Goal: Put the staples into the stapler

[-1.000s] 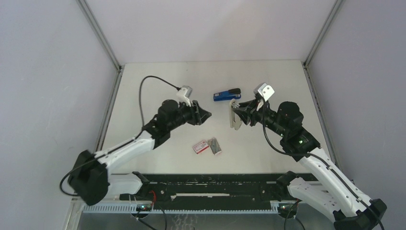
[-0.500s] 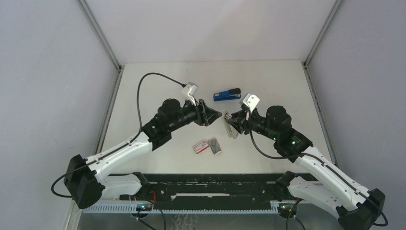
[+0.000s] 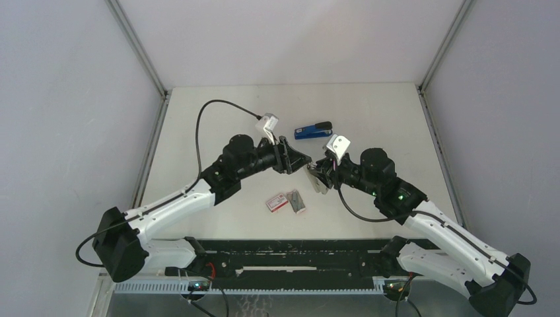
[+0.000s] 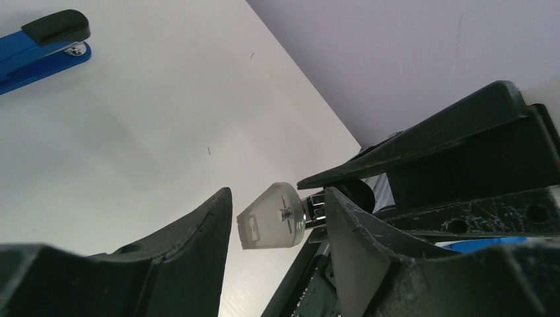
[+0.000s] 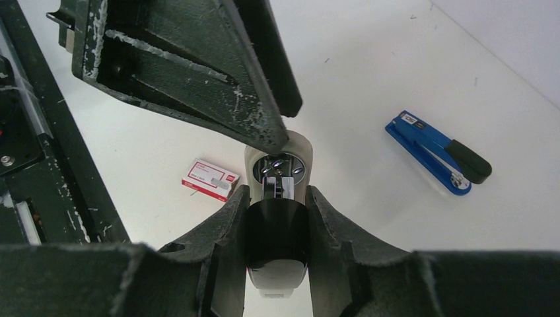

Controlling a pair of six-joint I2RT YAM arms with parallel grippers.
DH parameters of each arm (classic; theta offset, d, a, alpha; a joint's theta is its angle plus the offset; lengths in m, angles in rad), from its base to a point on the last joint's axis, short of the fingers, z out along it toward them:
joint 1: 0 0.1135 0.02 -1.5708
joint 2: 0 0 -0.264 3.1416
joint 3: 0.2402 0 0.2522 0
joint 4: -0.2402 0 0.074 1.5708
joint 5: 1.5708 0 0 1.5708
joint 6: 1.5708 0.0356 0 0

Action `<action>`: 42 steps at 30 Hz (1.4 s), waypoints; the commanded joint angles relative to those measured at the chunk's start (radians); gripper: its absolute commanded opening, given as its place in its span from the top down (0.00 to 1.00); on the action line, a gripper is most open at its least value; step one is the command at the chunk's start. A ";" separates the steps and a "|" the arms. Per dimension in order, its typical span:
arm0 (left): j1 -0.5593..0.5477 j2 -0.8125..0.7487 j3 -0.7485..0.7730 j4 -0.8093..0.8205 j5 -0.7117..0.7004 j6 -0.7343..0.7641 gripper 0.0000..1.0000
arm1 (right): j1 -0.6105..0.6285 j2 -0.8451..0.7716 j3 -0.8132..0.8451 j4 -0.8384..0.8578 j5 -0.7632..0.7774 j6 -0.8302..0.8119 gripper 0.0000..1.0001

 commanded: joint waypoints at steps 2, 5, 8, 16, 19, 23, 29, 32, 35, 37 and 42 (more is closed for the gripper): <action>-0.013 -0.003 0.048 0.038 0.034 -0.016 0.42 | 0.011 -0.013 0.024 0.121 -0.020 -0.016 1.00; -0.017 0.030 0.060 -0.002 0.048 -0.012 0.45 | 0.012 -0.013 0.024 0.126 -0.018 -0.018 1.00; -0.023 0.050 0.066 -0.049 0.048 -0.004 0.48 | 0.009 -0.015 0.024 0.128 -0.013 -0.022 1.00; -0.025 0.056 0.040 -0.112 0.010 -0.007 0.60 | 0.006 -0.025 0.024 0.134 -0.018 -0.030 1.00; -0.025 0.075 0.034 -0.060 0.073 -0.043 0.60 | 0.006 -0.017 0.024 0.140 -0.028 -0.031 1.00; -0.025 0.105 0.024 0.028 0.162 -0.105 0.66 | 0.008 -0.008 0.024 0.147 -0.044 -0.031 1.00; 0.009 0.059 -0.020 0.024 0.099 -0.110 0.99 | 0.005 -0.039 -0.013 0.166 0.016 -0.030 1.00; 0.078 -0.021 -0.090 0.052 0.054 -0.139 1.00 | -0.017 -0.083 -0.066 0.197 0.049 -0.016 1.00; 0.130 -0.109 -0.120 0.041 0.044 -0.137 1.00 | -0.053 -0.111 -0.125 0.225 0.055 0.008 0.97; 0.161 -0.150 -0.117 0.010 0.040 -0.124 1.00 | -0.081 -0.109 -0.163 0.238 0.049 0.027 0.97; 0.233 -0.238 -0.135 -0.033 0.023 -0.113 1.00 | -0.126 -0.093 -0.245 0.298 0.056 0.066 0.95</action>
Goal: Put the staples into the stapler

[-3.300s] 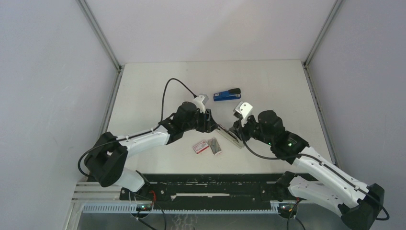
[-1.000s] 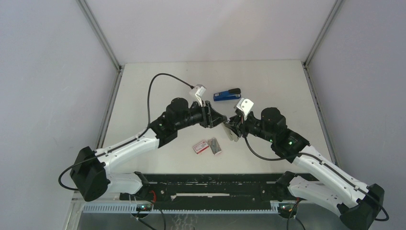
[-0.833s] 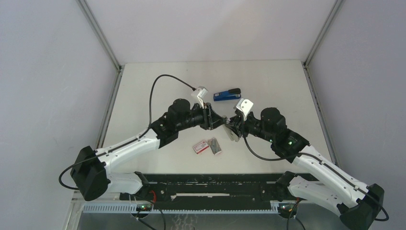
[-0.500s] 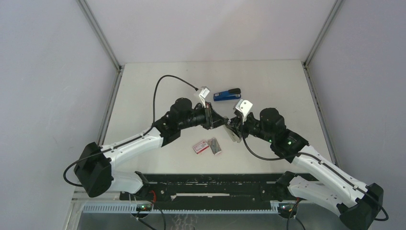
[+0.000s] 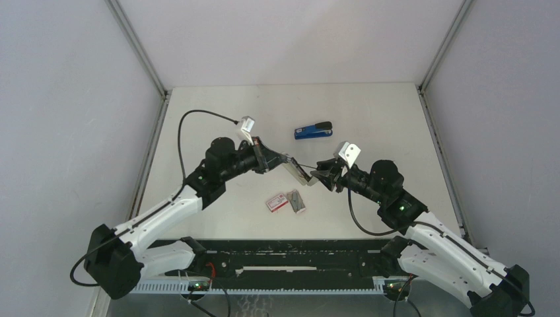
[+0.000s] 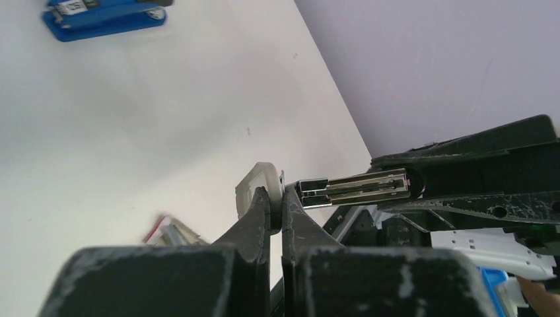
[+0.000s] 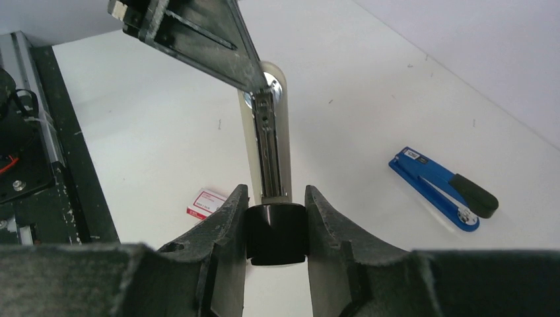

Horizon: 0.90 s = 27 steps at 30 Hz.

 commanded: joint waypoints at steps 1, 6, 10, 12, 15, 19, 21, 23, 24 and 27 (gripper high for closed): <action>0.077 -0.122 -0.014 0.027 -0.033 -0.006 1.00 | -0.077 0.015 -0.074 0.068 0.130 0.039 0.94; 0.114 -0.157 -0.031 0.043 -0.018 -0.026 1.00 | -0.127 0.083 -0.127 0.134 0.122 0.061 0.92; 0.128 -0.172 -0.044 0.069 -0.017 -0.045 1.00 | -0.162 0.158 -0.160 0.203 0.108 0.083 0.91; 0.135 -0.173 -0.049 0.083 -0.022 -0.052 1.00 | -0.180 0.194 -0.176 0.239 0.095 0.095 0.91; 0.140 -0.167 -0.063 0.104 -0.027 -0.067 1.00 | -0.193 0.243 -0.177 0.253 0.079 0.106 0.89; 0.173 -0.159 -0.084 0.148 -0.042 -0.089 1.00 | -0.206 0.265 -0.163 0.254 0.076 0.109 0.79; 0.179 -0.155 -0.093 0.163 -0.052 -0.098 1.00 | -0.211 0.270 -0.153 0.236 0.074 0.119 0.75; 0.184 -0.154 -0.099 0.178 -0.059 -0.110 1.00 | -0.216 0.274 -0.144 0.217 0.079 0.131 0.73; 0.186 -0.153 -0.102 0.187 -0.061 -0.116 1.00 | -0.216 0.277 -0.139 0.206 0.081 0.136 0.72; 0.193 -0.153 -0.109 0.215 -0.058 -0.139 1.00 | -0.222 0.295 -0.110 0.146 0.104 0.160 0.71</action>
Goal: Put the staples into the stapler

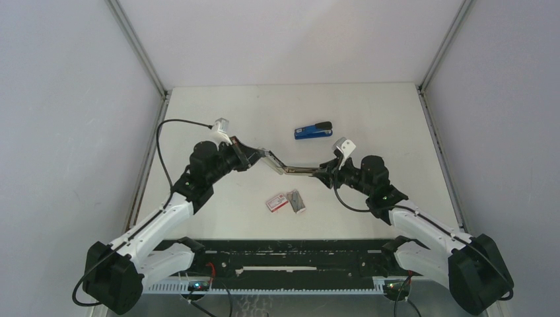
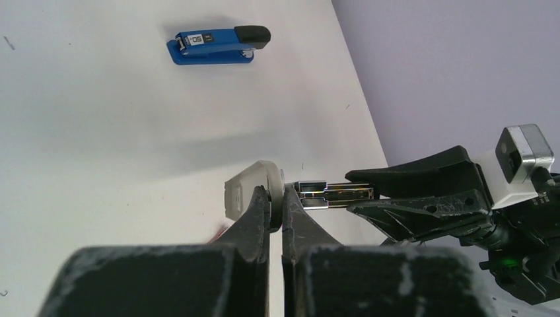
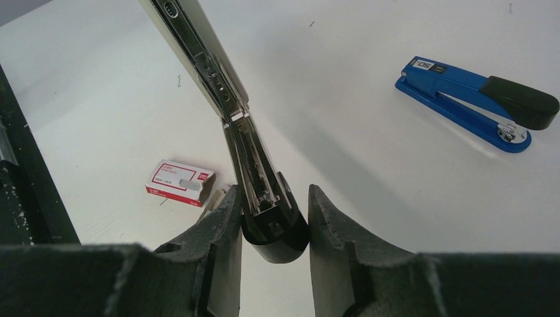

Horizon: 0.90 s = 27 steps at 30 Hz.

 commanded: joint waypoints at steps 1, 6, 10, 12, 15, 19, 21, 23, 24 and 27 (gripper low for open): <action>0.021 -0.055 0.005 0.220 0.020 -0.122 1.00 | -0.046 0.042 0.055 -0.148 0.193 0.040 0.71; 0.029 -0.073 -0.003 0.256 0.031 -0.165 1.00 | -0.055 0.080 0.093 -0.224 0.203 0.076 0.69; 0.035 -0.093 0.000 0.253 0.030 -0.174 1.00 | -0.061 0.086 0.095 -0.234 0.188 0.097 0.64; 0.037 -0.096 0.000 0.251 0.031 -0.176 1.00 | -0.064 0.090 0.095 -0.230 0.185 0.102 0.61; 0.041 -0.092 -0.005 0.266 0.043 -0.192 1.00 | -0.067 0.095 0.095 -0.224 0.185 0.109 0.58; 0.044 -0.096 -0.011 0.282 0.050 -0.208 1.00 | -0.076 0.098 0.096 -0.221 0.185 0.119 0.52; 0.044 -0.098 -0.013 0.287 0.053 -0.215 1.00 | -0.079 0.095 0.095 -0.222 0.181 0.119 0.49; 0.046 -0.097 -0.016 0.295 0.060 -0.223 1.00 | -0.081 0.088 0.096 -0.222 0.173 0.110 0.47; 0.047 -0.094 -0.019 0.301 0.065 -0.230 1.00 | -0.081 0.081 0.095 -0.222 0.165 0.102 0.45; 0.052 -0.085 -0.029 0.325 0.080 -0.253 1.00 | -0.083 0.048 0.095 -0.219 0.132 0.073 0.39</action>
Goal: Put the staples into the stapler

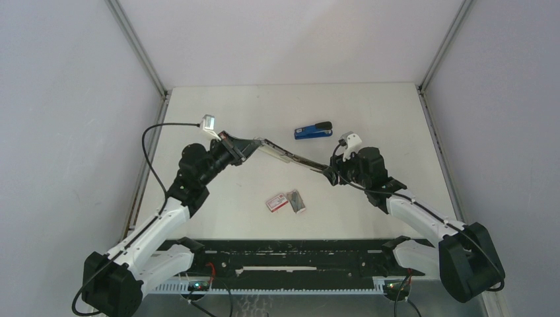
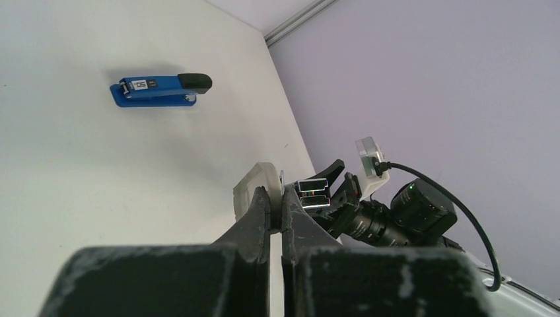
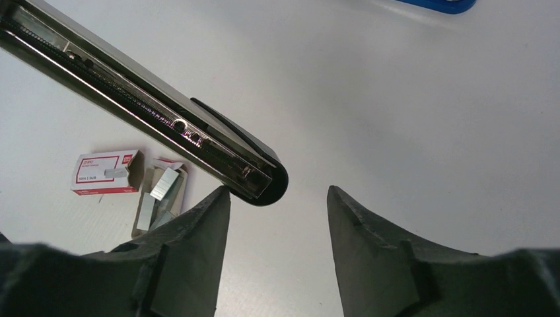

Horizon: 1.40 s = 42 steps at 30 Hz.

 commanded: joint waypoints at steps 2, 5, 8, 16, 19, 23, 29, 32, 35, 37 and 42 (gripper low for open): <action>0.014 -0.023 -0.018 0.194 0.054 -0.101 1.00 | -0.009 -0.077 0.014 0.026 -0.045 -0.041 0.35; 0.015 -0.023 -0.026 0.214 0.070 -0.122 1.00 | -0.015 -0.111 0.014 0.032 -0.069 -0.061 0.29; 0.017 -0.030 -0.033 0.233 0.085 -0.145 1.00 | -0.033 -0.110 0.019 0.026 -0.078 -0.064 0.27; 0.021 -0.049 -0.043 0.269 0.115 -0.196 1.00 | -0.050 -0.031 0.044 0.024 -0.158 -0.049 0.43; 0.023 -0.051 -0.047 0.272 0.123 -0.200 1.00 | -0.050 -0.033 0.046 0.027 -0.179 -0.043 0.43; 0.047 -0.050 -0.068 0.265 0.117 -0.198 1.00 | -0.051 -0.102 0.051 -0.011 -0.172 -0.056 0.39; 0.066 -0.034 -0.094 0.245 0.117 -0.194 1.00 | -0.047 -0.219 0.068 -0.026 -0.234 -0.075 0.26; 0.066 -0.037 -0.087 0.226 0.128 -0.181 1.00 | -0.008 -0.219 0.105 -0.017 -0.279 -0.096 0.24; 0.066 -0.037 -0.080 0.209 0.153 -0.171 1.00 | 0.078 -0.170 0.176 -0.047 -0.266 -0.157 0.23; 0.066 -0.035 -0.079 0.208 0.172 -0.172 1.00 | 0.128 -0.122 0.224 -0.069 -0.250 -0.199 0.23; 0.066 -0.033 -0.074 0.209 0.212 -0.174 1.00 | 0.233 0.000 0.309 -0.087 -0.217 -0.287 0.24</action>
